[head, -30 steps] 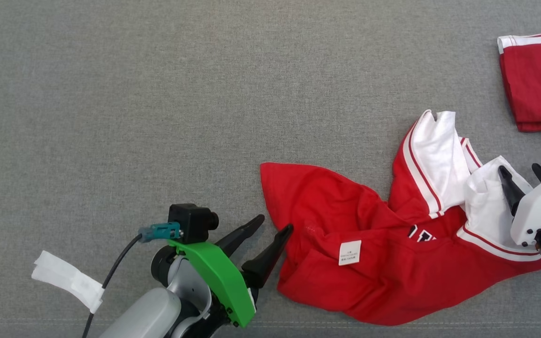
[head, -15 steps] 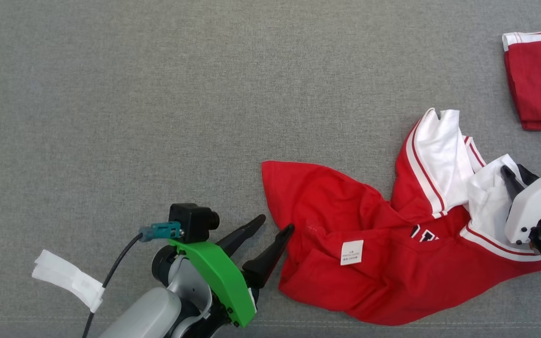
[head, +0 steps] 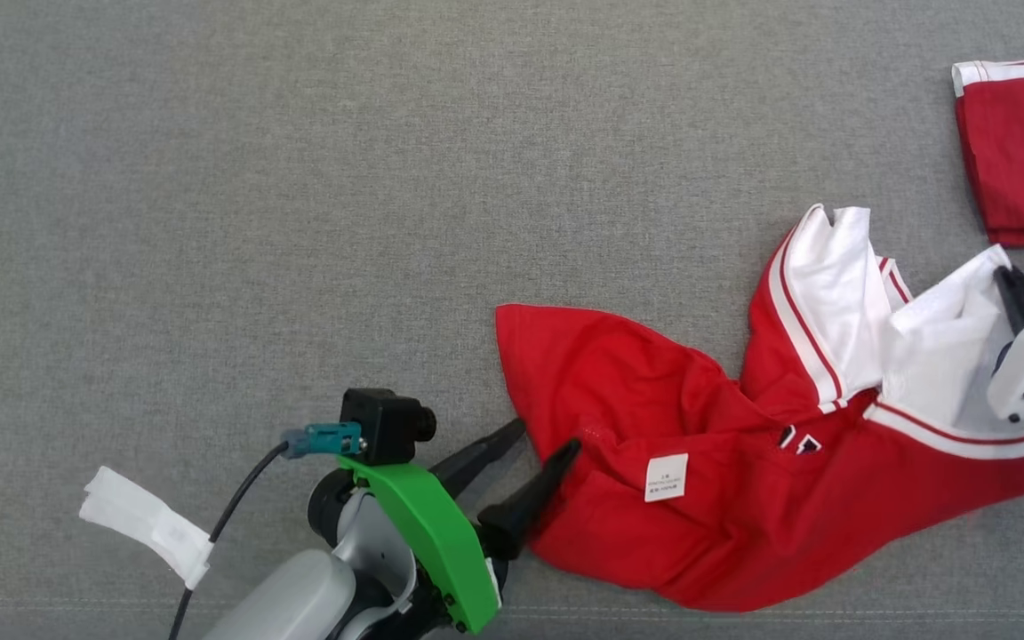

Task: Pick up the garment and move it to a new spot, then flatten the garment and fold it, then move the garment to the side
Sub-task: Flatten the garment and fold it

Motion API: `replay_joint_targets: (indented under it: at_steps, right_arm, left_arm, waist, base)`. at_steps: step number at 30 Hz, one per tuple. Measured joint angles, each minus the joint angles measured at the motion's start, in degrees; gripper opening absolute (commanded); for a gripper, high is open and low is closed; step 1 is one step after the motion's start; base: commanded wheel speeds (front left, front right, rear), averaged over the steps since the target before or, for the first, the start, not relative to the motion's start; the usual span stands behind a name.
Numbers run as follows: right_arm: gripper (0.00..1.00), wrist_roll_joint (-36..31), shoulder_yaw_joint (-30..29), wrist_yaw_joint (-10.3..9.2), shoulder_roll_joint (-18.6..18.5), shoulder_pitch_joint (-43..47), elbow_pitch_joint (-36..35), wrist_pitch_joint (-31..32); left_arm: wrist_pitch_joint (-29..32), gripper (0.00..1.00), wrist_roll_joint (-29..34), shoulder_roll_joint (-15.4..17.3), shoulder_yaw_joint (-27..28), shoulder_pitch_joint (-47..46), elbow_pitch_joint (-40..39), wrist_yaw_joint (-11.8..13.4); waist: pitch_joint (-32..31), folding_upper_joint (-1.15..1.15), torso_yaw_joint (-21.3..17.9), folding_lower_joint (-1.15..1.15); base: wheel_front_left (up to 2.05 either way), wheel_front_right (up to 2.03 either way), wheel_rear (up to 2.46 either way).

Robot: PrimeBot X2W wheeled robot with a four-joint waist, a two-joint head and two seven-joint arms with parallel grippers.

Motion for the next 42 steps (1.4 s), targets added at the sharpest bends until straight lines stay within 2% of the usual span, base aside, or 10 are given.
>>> replay_joint_targets:
  at_steps: [4,13,18,24,30,36,42]
  right_arm:
    - [0.0,0.0,-1.8,-0.01,-1.5,-0.9,-1.5,-1.2]
    - [0.0,0.2,-1.3,-0.01,-0.9,-0.9,-4.4,-1.7]
    - [0.0,0.6,-1.0,-0.03,0.6,-0.5,-4.7,-1.9]
    - [0.0,1.5,-1.8,-0.16,0.7,0.7,-4.6,-2.8]
    - [0.0,1.6,-2.6,-0.18,0.8,2.1,-4.1,-3.6]
    - [0.0,2.2,-3.6,-0.26,1.0,4.6,-3.7,-4.2]
    - [0.0,2.4,-4.3,-0.33,0.9,5.4,-3.9,-4.2]
  left_arm:
    - [1.1,1.0,-2.8,-1.5,-0.9,0.2,1.5,-0.4]
    - [2.1,1.0,1.3,-0.6,-1.7,-3.1,6.2,-0.8]
    - [2.2,1.0,1.3,-1.4,-1.9,-5.1,6.1,-1.6]
    - [2.7,1.0,1.5,-1.4,-2.7,-5.9,6.3,-2.1]
    - [2.1,1.0,3.0,-0.6,-1.5,-6.0,6.2,-1.9]
    - [0.8,1.0,4.5,2.0,1.3,-6.5,5.1,-0.1]
    - [1.1,1.0,3.4,0.8,0.4,-6.5,-0.3,-0.9]
  waist:
    - [0.0,0.0,-0.3,0.0]
    - [1.2,0.0,-2.2,0.0]
    - [2.0,0.0,-3.5,0.0]
    - [2.6,0.0,-4.7,0.0]
    - [2.3,0.0,-4.7,0.0]
    - [1.5,0.0,-3.7,0.0]
    - [1.1,0.0,-2.3,0.0]
  base:
    - [0.0,0.0,0.0]
    - [0.0,0.0,0.0]
    - [0.0,0.0,0.0]
    - [0.0,0.0,0.0]
    - [0.0,0.0,0.0]
    - [0.0,0.0,0.0]
    - [0.0,0.0,0.0]
